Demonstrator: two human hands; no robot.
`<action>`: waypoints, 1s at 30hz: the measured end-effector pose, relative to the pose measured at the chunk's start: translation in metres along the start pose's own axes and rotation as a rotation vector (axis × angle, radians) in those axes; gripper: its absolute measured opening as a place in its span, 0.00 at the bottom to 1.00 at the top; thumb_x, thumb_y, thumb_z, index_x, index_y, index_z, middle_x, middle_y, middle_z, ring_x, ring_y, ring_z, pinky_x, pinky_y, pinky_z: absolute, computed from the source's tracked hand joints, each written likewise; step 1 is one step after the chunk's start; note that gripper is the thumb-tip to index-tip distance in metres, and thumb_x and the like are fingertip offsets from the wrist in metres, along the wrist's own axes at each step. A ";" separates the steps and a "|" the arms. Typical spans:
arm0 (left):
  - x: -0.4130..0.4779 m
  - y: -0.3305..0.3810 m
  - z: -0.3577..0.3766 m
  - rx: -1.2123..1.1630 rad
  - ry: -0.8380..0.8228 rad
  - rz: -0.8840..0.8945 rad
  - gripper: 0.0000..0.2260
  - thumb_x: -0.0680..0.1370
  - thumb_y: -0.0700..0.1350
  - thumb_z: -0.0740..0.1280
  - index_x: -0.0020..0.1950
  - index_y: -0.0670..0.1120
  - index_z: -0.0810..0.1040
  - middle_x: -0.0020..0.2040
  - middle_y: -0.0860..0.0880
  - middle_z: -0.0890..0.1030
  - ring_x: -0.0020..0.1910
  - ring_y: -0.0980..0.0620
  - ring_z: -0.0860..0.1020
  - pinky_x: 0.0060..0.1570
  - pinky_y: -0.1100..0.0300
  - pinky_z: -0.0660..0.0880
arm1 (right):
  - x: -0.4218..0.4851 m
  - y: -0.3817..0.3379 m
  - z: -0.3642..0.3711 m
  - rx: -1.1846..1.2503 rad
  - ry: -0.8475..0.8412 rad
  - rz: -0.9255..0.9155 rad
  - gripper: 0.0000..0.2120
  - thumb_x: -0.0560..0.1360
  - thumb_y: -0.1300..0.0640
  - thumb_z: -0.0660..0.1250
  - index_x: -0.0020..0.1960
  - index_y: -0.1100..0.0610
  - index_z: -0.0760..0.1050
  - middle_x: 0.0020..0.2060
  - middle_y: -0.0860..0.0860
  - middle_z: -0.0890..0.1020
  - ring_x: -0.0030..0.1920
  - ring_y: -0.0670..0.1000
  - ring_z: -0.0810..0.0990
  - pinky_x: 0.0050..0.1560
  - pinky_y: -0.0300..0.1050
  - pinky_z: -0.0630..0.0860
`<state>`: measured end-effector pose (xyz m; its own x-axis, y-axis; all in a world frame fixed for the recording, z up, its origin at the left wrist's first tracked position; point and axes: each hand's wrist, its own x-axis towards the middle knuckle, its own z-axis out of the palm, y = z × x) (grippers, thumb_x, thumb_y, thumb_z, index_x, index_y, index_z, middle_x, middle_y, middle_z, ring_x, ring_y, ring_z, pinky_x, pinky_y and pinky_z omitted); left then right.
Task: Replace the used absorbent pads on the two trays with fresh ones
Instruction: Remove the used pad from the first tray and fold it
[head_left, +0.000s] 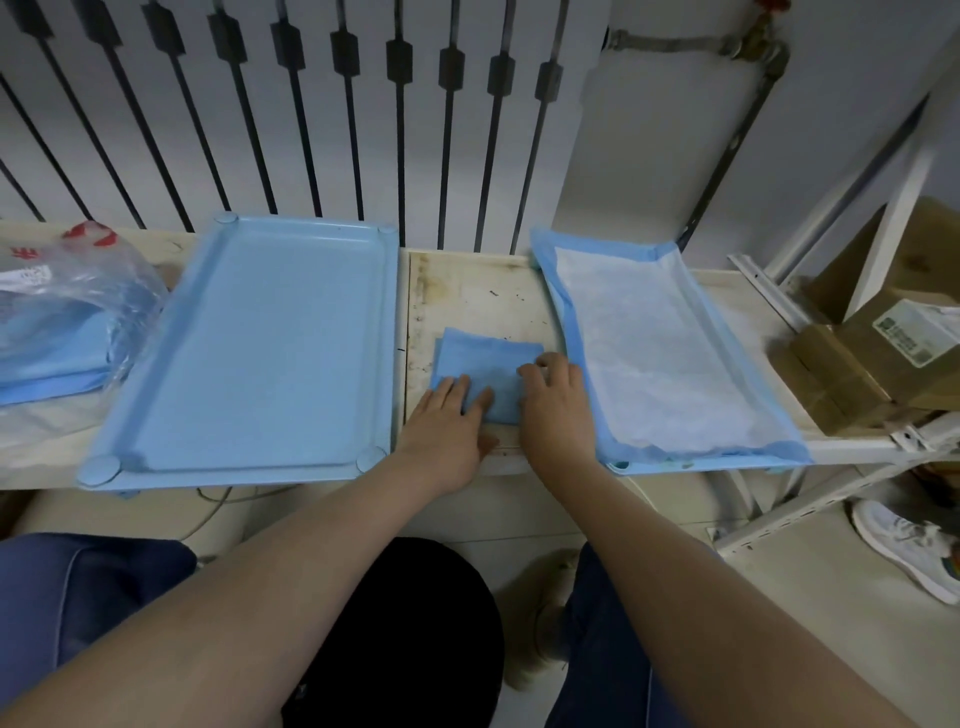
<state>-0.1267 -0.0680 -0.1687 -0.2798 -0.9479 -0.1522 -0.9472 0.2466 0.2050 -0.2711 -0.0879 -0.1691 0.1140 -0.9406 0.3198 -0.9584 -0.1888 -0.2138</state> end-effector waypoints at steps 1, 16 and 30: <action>-0.002 -0.002 -0.002 -0.005 0.026 0.008 0.26 0.82 0.53 0.53 0.79 0.50 0.50 0.79 0.43 0.48 0.78 0.45 0.46 0.76 0.52 0.48 | -0.004 0.002 -0.002 -0.002 0.036 -0.091 0.12 0.70 0.64 0.70 0.53 0.62 0.76 0.55 0.59 0.76 0.52 0.61 0.76 0.42 0.53 0.77; -0.034 -0.002 -0.009 0.124 0.272 0.143 0.19 0.75 0.36 0.62 0.65 0.47 0.69 0.59 0.46 0.71 0.54 0.44 0.73 0.56 0.57 0.64 | -0.021 0.016 -0.029 -0.097 -0.342 -0.183 0.23 0.69 0.61 0.70 0.61 0.55 0.66 0.61 0.51 0.68 0.61 0.53 0.67 0.53 0.48 0.74; -0.019 -0.015 -0.019 -0.032 0.371 -0.132 0.25 0.76 0.36 0.61 0.73 0.44 0.61 0.67 0.43 0.68 0.62 0.43 0.71 0.61 0.54 0.65 | 0.017 0.013 -0.020 0.306 -0.320 0.221 0.17 0.79 0.56 0.61 0.66 0.59 0.66 0.57 0.58 0.77 0.55 0.57 0.76 0.52 0.47 0.71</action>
<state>-0.1044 -0.0578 -0.1503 -0.0742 -0.9809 0.1796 -0.9644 0.1165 0.2375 -0.2864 -0.1009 -0.1483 0.0375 -0.9979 -0.0531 -0.8537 -0.0044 -0.5208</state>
